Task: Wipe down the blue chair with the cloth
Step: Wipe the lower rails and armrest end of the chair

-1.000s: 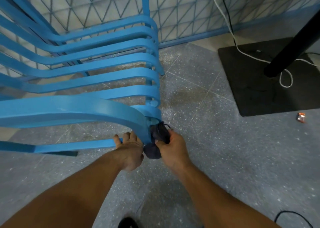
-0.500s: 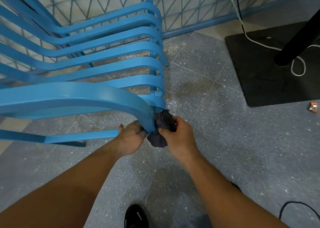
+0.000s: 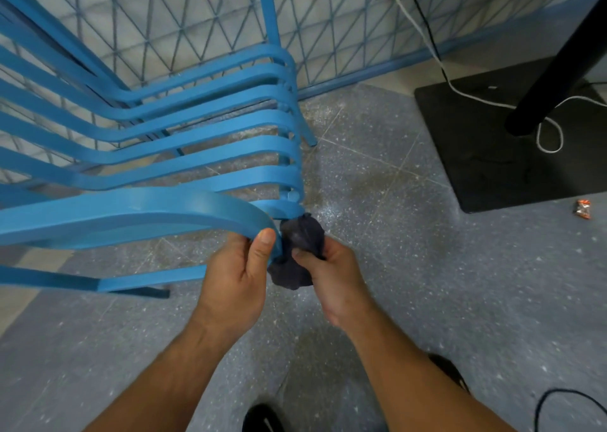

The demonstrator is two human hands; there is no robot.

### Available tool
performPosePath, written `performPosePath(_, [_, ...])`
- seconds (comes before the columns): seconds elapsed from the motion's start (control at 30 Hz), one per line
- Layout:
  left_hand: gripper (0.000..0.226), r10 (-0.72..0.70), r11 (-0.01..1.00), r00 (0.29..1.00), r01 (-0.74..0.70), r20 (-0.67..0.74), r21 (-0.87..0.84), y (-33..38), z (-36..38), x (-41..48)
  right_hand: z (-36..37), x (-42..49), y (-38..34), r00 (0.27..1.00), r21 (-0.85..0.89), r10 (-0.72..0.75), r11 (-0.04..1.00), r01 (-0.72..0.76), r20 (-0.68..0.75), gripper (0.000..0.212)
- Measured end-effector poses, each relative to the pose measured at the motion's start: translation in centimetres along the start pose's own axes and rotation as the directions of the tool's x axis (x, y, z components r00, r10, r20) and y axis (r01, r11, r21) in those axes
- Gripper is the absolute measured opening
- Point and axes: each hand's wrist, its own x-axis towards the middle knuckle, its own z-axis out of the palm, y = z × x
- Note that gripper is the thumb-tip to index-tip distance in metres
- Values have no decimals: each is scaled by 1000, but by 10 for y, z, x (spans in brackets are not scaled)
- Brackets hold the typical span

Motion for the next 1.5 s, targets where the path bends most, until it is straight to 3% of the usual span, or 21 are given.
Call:
performPosePath(0.1, [38,31,998,999,-30,-17,58,1,2,0,2,-2,2,999,10,-32,999,32,-18,22])
performPosePath(0.27, [19,26,984,999,-29,20,177,0,4,2,3,7,2,994,-266,-54,964,28,-90,24])
performPosePath(0.37, [15,55,949,998,-56,12,312,-6,4,6,10,7,-18,991,-215,-128,970,114,-49,23])
performPosePath(0.5, [27,21,926,1000,-19,0,377,-7,7,6,20,2,-25,979,-160,-193,971,180,-64,21])
performPosePath(0.67, [25,-59,930,997,36,51,367,4,7,5,20,-9,-19,982,-101,-101,991,86,-158,21])
performPosePath(0.87, [17,-229,964,967,210,109,161,13,1,10,28,-25,-47,964,-36,-248,969,246,-95,23])
performPosePath(1.07, [12,-302,952,938,286,172,111,14,-3,10,30,-27,-48,963,-169,-237,962,214,-127,26])
performPosePath(1.27, [24,-265,948,920,304,290,-97,39,-12,6,57,-45,-89,888,-123,-460,880,459,26,28])
performPosePath(1.33, [28,-258,950,901,303,349,-80,47,-16,5,60,-46,-91,878,-148,-478,867,476,24,29])
performPosePath(1.4, [18,-273,951,887,307,373,-33,40,-16,9,50,-40,-81,885,-199,-464,870,452,-19,28])
performPosePath(1.47, [10,-297,952,873,300,388,53,37,-17,11,37,-33,-66,920,-257,-386,897,359,-61,26])
performPosePath(1.5, [17,-305,951,868,303,393,70,36,-17,10,33,-28,-57,939,-266,-334,915,303,-80,25])
